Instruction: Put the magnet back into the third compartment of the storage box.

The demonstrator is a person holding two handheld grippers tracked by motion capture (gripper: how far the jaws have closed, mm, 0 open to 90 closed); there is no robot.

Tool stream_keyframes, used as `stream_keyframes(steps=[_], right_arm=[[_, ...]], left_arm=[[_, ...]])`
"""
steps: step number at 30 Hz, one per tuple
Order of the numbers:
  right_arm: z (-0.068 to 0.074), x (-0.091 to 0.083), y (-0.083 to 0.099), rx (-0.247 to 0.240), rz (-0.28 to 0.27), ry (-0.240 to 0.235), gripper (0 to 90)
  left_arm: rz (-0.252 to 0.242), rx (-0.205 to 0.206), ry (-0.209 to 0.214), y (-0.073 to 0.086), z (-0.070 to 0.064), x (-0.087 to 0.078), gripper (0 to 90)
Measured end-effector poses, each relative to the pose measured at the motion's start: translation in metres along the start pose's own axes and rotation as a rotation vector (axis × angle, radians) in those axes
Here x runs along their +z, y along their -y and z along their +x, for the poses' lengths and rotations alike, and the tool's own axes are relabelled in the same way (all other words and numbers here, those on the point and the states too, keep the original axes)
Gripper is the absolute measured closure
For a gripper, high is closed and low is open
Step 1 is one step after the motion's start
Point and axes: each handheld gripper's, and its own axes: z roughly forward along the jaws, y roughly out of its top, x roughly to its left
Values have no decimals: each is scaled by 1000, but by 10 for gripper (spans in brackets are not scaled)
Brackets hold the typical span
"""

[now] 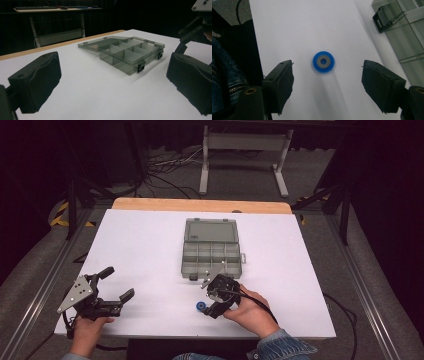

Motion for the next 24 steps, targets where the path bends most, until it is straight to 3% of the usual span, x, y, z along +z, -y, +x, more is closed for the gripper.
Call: stream_keyframes(steps=[7,24], right_arm=[[0,11,-2,-2,25,-19,278],[4,34,-7,-31,74,-11,369]], left_arm=[[0,-1,1,0,0,0,3],[2,0,0,0,0,0,3]])
